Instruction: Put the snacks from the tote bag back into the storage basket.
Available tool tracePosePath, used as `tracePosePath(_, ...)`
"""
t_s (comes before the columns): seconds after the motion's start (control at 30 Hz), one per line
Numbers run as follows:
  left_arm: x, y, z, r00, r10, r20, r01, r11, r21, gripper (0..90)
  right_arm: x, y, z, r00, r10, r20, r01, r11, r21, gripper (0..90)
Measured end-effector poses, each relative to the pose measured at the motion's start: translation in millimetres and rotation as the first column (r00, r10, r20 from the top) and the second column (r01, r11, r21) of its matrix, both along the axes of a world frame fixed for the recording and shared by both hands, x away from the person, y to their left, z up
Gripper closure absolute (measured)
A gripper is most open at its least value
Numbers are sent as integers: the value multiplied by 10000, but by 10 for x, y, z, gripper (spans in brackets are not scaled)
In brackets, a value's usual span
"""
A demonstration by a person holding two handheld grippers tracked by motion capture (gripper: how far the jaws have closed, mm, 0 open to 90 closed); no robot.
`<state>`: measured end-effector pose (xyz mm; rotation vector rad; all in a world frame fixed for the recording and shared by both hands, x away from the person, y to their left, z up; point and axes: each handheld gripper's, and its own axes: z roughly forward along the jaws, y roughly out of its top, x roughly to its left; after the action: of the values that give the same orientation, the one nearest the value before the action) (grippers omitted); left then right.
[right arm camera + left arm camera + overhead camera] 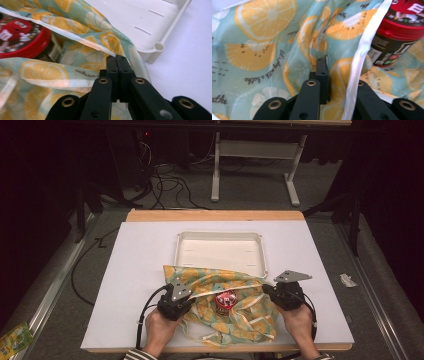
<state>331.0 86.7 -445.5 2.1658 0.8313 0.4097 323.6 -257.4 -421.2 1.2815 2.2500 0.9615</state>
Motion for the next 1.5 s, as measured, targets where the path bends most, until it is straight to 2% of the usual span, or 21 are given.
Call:
tracePosePath(0.43, 42, 6, -91, 9994, 129, -318, -119, 9994, 317, 838, 238, -4, -133, 9990, -281, -334, 248, 9951, -955, 900)
tracePosePath(0.77, 22, 26, -175, 9973, -37, -739, 44, 9999, 94, 877, 355, -11, -256, 9978, -401, -529, 331, 9914, -1263, 899)
tracePosePath(0.83, 7, 12, -176, 9965, -151, -821, 153, 9999, 24, 892, 338, -15, -262, 9973, -515, -527, 460, 9938, -1011, 861)
tracePosePath(0.9, -1, 9, -169, 9963, -225, -833, 226, 9997, 5, 895, 322, -20, -251, 9977, -495, -462, 449, 9944, -960, 844)
tracePosePath(0.93, -11, 7, -159, 9955, -309, -891, 302, 9995, -96, 896, 226, -30, -184, 9985, -530, -123, 522, 9969, -595, 767)
tracePosePath(1.17, -27, -4, -135, 9941, -448, -987, 413, 9985, -370, 897, -92, -17, 86, 9938, -314, 1071, 307, 9995, 85, 715)
tracePosePath(1.3, -35, -9, -108, 9945, -519, -912, 486, 9981, -379, 898, -190, -17, 217, 9906, -443, 1297, 414, 9988, 251, 619)
tracePosePath(1.37, -35, -10, -99, 9946, -530, -896, 495, 9980, -402, 898, -227, -24, 260, 9893, -480, 1375, 412, 9978, 523, 650)
tracePosePath(1.5, -34, -29, -97, 9945, -559, -882, 522, 9977, -434, 898, -255, 119, 238, 9936, 354, 1074, -426, 9970, 651, 814)
